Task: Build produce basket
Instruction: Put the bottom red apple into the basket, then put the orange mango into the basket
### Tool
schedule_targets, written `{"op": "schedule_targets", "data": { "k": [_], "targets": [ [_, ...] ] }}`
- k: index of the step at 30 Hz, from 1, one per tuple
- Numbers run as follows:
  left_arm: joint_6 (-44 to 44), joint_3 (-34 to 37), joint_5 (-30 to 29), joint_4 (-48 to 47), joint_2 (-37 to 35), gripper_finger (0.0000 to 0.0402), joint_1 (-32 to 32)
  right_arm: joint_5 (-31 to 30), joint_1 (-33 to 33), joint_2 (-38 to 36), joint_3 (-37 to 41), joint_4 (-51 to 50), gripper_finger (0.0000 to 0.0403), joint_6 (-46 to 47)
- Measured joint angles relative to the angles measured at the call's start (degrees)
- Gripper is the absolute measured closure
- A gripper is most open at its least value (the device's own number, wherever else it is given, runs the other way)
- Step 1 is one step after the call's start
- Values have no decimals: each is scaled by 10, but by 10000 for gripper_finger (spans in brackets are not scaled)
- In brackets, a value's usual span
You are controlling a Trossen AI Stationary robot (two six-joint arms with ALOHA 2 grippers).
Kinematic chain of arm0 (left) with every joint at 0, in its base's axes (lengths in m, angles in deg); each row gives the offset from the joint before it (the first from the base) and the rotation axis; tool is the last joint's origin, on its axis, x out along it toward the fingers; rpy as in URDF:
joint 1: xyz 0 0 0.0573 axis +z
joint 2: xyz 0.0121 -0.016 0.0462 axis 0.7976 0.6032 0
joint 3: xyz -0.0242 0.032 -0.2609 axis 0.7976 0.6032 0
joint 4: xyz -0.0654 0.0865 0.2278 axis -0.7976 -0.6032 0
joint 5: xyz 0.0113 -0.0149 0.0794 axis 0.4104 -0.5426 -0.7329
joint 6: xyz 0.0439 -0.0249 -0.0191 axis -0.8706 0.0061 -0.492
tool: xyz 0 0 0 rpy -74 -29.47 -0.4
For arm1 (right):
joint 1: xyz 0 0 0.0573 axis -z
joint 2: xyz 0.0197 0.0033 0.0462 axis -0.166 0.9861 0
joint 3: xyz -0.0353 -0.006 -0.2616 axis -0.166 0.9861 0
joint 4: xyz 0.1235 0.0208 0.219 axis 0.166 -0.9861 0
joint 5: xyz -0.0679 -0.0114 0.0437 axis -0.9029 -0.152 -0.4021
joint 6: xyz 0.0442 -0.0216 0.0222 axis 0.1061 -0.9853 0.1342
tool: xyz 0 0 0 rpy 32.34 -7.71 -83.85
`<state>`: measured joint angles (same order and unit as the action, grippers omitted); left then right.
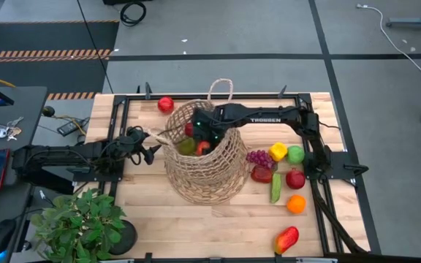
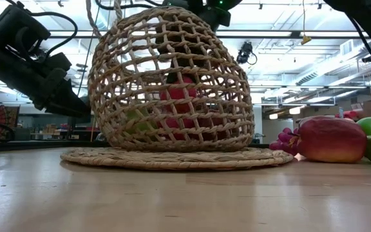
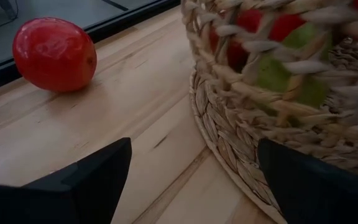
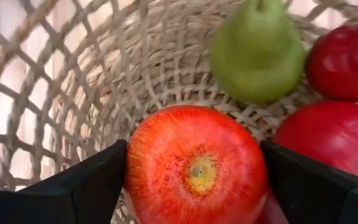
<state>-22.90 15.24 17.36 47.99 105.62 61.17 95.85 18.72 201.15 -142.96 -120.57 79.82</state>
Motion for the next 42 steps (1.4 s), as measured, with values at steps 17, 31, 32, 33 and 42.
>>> {"op": "schedule_targets", "data": {
  "k": [17,31,32,33,42],
  "targets": [
    [0,0,0,0,0,44,0,-41,-10,0,4,28,6,5],
    [0,0,0,0,0,44,0,-88,-12,0,-117,9,9,3],
    [0,0,0,0,0,44,0,-109,-14,0,-131,10,9,3],
    [0,0,0,0,0,44,0,-132,-16,0,-144,10,9,3],
    [0,0,0,0,0,44,0,-318,-41,-1,-246,-27,9,17]
  ]
}}
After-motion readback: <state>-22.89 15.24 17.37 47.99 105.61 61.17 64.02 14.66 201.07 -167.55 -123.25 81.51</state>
